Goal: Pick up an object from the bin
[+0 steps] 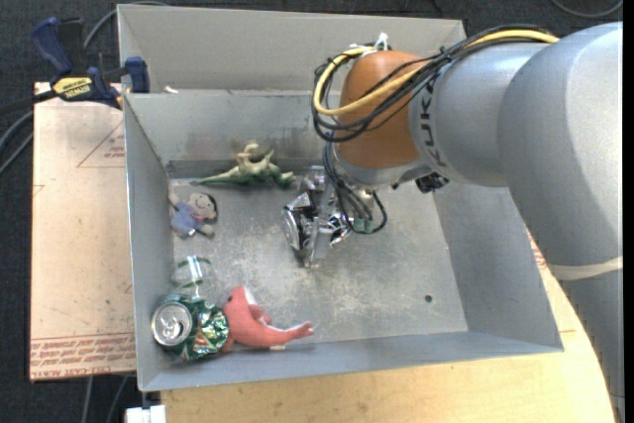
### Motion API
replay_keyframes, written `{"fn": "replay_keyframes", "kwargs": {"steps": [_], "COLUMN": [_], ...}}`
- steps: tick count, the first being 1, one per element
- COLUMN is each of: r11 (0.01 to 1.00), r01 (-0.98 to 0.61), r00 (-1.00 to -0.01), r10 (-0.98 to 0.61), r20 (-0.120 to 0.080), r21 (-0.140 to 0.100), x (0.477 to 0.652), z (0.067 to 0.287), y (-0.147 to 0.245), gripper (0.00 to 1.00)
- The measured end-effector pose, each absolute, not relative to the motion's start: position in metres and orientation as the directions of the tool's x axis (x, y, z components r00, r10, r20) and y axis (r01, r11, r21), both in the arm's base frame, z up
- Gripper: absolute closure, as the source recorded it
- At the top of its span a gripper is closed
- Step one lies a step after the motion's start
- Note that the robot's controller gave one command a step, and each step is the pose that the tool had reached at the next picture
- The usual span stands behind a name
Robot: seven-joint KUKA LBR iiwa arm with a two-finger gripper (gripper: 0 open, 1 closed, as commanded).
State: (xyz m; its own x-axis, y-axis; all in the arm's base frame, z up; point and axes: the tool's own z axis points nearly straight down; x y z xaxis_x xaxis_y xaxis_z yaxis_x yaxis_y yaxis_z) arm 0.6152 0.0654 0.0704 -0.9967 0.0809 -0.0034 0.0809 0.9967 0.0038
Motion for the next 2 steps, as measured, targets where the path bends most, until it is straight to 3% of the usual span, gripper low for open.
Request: {"fn": "replay_keyframes", "kwargs": {"steps": [1,2], "r11": [0.996,0.996], "r01": [0.087,0.087], "r00": [-0.996,-0.996], "r10": [0.087,0.087], "r20": [0.001,0.001], "r21": [0.003,0.003], "x": [0.6324,0.6324], "z": [0.0703,0.0703], "y": [0.0776,0.0775], "gripper": [1.00,1.00]}}
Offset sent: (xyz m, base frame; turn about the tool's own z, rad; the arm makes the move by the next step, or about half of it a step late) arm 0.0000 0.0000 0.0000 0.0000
